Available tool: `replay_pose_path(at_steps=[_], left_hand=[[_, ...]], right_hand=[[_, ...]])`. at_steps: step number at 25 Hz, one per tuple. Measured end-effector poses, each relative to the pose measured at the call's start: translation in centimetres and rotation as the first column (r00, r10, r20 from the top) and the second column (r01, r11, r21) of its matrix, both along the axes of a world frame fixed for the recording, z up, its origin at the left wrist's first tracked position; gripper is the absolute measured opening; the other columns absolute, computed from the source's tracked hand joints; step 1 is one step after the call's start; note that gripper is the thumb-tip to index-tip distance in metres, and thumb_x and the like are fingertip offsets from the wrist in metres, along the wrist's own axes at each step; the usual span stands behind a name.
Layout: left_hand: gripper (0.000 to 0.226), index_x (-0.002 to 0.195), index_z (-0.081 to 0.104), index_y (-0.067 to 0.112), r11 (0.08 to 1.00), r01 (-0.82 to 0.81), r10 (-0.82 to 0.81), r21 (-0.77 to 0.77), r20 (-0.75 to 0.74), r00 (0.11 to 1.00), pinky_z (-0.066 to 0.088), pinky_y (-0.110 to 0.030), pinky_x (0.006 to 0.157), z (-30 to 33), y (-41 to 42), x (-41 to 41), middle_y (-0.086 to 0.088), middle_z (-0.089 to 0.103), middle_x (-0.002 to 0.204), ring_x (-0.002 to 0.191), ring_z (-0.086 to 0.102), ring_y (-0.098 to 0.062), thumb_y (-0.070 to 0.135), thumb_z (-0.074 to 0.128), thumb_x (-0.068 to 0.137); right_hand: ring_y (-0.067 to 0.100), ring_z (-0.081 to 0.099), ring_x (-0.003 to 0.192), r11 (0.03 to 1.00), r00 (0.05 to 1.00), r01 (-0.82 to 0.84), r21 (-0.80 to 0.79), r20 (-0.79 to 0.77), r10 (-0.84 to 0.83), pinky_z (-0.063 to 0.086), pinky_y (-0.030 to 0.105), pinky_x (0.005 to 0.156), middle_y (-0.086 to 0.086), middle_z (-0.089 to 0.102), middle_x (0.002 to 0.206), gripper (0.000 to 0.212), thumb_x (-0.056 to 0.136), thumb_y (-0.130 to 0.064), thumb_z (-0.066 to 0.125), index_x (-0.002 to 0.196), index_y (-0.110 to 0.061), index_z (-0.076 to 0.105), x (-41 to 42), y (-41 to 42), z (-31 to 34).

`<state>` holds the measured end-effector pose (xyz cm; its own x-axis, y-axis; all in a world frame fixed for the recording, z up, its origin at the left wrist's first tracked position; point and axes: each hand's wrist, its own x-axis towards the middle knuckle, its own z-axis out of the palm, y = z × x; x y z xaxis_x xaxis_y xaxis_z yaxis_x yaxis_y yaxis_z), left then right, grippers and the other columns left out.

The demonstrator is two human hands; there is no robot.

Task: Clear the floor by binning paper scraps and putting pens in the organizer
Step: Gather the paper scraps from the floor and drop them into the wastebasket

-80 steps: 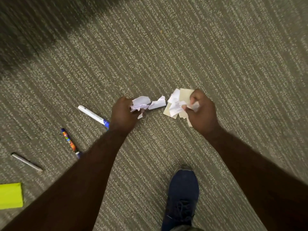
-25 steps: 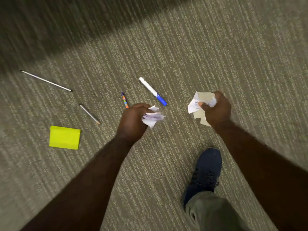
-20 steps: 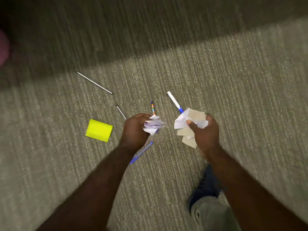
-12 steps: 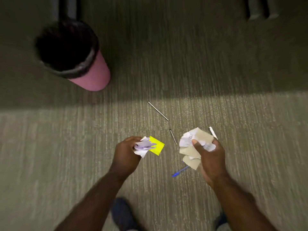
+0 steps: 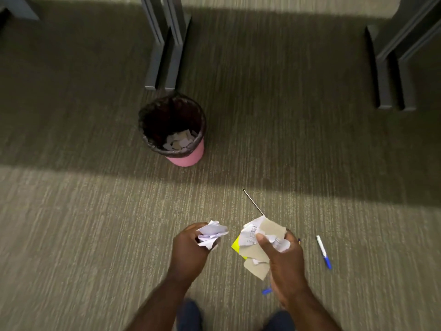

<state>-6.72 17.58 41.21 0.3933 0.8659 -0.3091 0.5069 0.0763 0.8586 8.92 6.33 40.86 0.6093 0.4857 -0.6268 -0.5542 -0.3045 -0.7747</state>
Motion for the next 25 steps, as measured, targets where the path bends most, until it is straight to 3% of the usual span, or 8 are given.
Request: replay_pose_path(at_steps=[3,6,11,16,19,21,23,25], left_hand=[[0.024,0.091,0.075,0.020,0.999,-0.051,0.051,0.019,0.016,0.999,0.044,-0.007,0.080,-0.3,3.7,0.0,0.009,0.072,0.094,0.091,0.063,0.009,0.005,0.077,0.073],[0.033,0.086,0.073,0.033,0.996,-0.087,0.089,-0.036,0.058,0.994,0.045,-0.006,0.079,-2.2,9.1,-0.8,0.018,0.071,0.091,0.091,0.065,0.007,0.002,0.076,0.073],[0.031,0.076,0.072,0.042,0.997,-0.073,0.072,-0.021,-0.048,0.996,0.042,0.000,0.064,-6.3,20.9,-2.1,0.041,0.065,0.070,0.074,0.063,0.015,0.011,0.076,0.073],[0.017,0.062,0.069,0.006,0.945,-0.252,0.224,-0.206,-0.151,0.963,0.056,-0.045,0.059,-11.0,31.1,-1.6,-0.011,0.072,0.060,0.060,0.069,-0.026,0.020,0.078,0.063],[0.024,0.088,0.070,0.004,0.890,-0.289,0.257,-0.352,-0.137,0.957,0.055,-0.036,0.060,-13.0,34.8,-0.4,-0.013,0.074,0.077,0.062,0.067,-0.019,0.015,0.078,0.069],[0.043,0.115,0.058,0.006,0.874,-0.283,0.271,-0.394,-0.086,0.959,0.057,-0.037,0.074,-13.7,36.2,0.2,-0.012,0.070,0.099,0.084,0.068,-0.021,0.007,0.072,0.074],[0.061,0.132,0.043,0.013,0.881,-0.291,0.308,-0.373,-0.015,0.951,0.054,-0.041,0.088,-14.2,36.8,0.3,-0.002,0.067,0.105,0.099,0.066,-0.021,0.007,0.070,0.078],[0.069,0.140,0.034,0.024,0.911,-0.265,0.297,-0.315,0.055,0.953,0.054,-0.031,0.086,-14.3,36.5,0.1,0.014,0.061,0.110,0.101,0.064,-0.008,0.010,0.067,0.081]], right_hand=[[0.031,0.068,0.075,0.999,0.999,-0.033,-0.011,0.003,0.033,0.055,0.047,0.062,0.020,0.071,0.095,0.032,0.067,-0.015,0.078,0.096,-0.013,0.063,-0.2,4.5,-0.3],[0.027,0.070,0.071,0.999,0.999,-0.035,-0.023,0.001,0.035,0.055,0.037,0.054,0.018,0.072,0.092,0.040,0.060,-0.024,0.080,0.095,-0.014,0.064,-1.2,10.6,-2.1],[0.023,0.071,0.075,0.999,1.000,0.013,0.040,-0.024,-0.012,0.057,0.036,0.057,0.011,0.074,0.090,0.027,0.069,-0.011,0.079,0.091,-0.019,0.064,-4.0,23.7,-6.8],[0.024,0.073,0.076,0.991,0.990,0.131,-0.034,-0.054,-0.132,0.060,0.040,0.060,0.014,0.072,0.095,0.039,0.072,-0.004,0.077,0.107,-0.012,0.060,-6.1,36.2,-11.2],[0.022,0.072,0.077,0.982,0.975,0.180,-0.060,-0.120,-0.186,0.060,0.038,0.059,0.010,0.070,0.097,0.050,0.076,-0.005,0.074,0.120,-0.011,0.051,-5.7,40.7,-13.0],[0.019,0.071,0.087,0.993,0.979,0.118,0.026,-0.170,-0.112,0.060,0.033,0.063,0.006,0.069,0.106,0.051,0.077,-0.010,0.073,0.121,-0.017,0.049,-5.1,42.2,-13.6],[0.006,0.067,0.092,0.997,0.981,-0.004,0.079,-0.191,0.019,0.053,0.018,0.068,-0.004,0.063,0.116,0.059,0.079,-0.019,0.072,0.129,-0.021,0.043,-5.0,42.5,-14.0],[0.001,0.059,0.101,0.993,0.977,-0.101,0.066,-0.183,0.112,0.046,0.018,0.081,-0.008,0.057,0.123,0.061,0.081,-0.022,0.069,0.135,-0.019,0.042,-5.0,41.6,-14.4]])
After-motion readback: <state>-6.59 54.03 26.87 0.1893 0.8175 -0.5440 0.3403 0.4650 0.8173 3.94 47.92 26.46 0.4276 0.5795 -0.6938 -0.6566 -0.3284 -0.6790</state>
